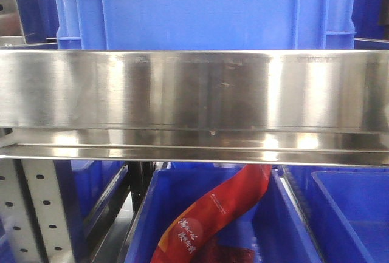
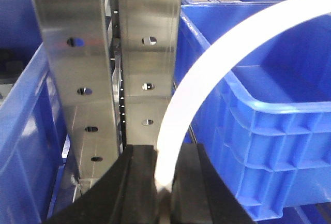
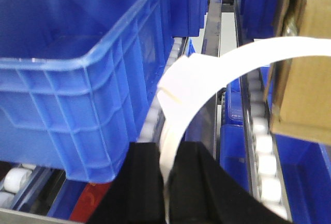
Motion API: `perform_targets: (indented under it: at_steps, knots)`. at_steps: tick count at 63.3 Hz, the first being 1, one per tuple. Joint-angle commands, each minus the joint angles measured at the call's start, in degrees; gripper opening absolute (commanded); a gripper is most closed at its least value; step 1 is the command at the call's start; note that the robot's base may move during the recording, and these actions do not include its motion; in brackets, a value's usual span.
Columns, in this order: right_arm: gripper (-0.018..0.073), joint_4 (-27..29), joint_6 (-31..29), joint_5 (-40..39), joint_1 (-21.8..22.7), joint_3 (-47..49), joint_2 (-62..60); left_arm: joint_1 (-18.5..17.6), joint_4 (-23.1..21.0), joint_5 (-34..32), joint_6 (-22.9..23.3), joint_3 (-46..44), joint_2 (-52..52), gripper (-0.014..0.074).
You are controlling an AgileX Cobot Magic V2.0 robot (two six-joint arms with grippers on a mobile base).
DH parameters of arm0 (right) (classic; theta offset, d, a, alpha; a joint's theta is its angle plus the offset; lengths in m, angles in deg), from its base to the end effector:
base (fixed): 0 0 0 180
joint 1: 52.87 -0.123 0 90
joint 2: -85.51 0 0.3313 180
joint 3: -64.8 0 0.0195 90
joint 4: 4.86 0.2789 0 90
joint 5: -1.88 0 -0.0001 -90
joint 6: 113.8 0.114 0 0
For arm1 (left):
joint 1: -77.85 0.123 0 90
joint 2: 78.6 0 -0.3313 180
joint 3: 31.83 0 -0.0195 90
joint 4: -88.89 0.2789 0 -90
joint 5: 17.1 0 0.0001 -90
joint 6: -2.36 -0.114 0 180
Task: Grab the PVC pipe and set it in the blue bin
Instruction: 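Move the held pipe clamp over the open blue bin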
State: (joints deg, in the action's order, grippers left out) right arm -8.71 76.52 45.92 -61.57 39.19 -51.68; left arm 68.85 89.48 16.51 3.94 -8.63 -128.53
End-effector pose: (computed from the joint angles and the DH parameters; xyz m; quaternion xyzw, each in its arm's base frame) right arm 0.1139 0.0120 0.4254 0.0047 0.8308 0.0594 0.5533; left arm 0.1553 -0.0239 0.4432 0.0537 0.8007 -0.0502 0.5945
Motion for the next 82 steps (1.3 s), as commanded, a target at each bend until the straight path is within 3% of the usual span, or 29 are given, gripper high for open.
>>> perform_targets:
  at_steps: [1, 9, 16, 22, 37, 49, 65, 82]
  knots:
    - [-0.0158, 0.0, -3.4, -1.1, 0.0, 2.1, 2.5, -0.3, -1.6, -1.0, -0.8, -0.9, -1.3, -0.0111]
    - [-0.0158, 2.8, -7.5, -1.8, 0.0, 4.5, 6.5, -2.0, -2.8, -1.2, -3.6, -3.0, -3.4, -0.0111]
    - [-0.0158, 12.2, -16.6, -1.8, 0.0, 7.4, 10.1, -5.7, -2.8, -1.3, -3.7, -6.0, -5.9, -0.0111]
    - [-0.0158, 17.5, -18.3, -3.5, 0.0, 10.2, 13.6, -9.3, -2.4, -2.8, -3.7, -8.7, -8.9, -0.0111]
    - [-0.0158, 17.7, -18.3, -11.8, -0.1, 15.9, 20.3, -13.2, -2.5, -4.2, 2.1, -18.5, -20.0, -0.0111]
    - [-0.0158, 17.7, -18.3, -12.4, -0.7, 21.8, 27.6, -13.2, -3.2, -2.5, 2.0, -30.0, -30.7, -0.0111]
    - [-0.0158, 17.6, -18.3, -12.8, -7.1, 31.8, 38.7, -14.2, -6.3, -1.4, 2.0, -43.7, -44.0, -0.0111]
    - [-0.0158, 17.7, -18.3, -12.9, -9.1, 35.3, 47.4, -15.2, -6.3, -1.8, 2.0, -46.9, -51.4, -0.0111]
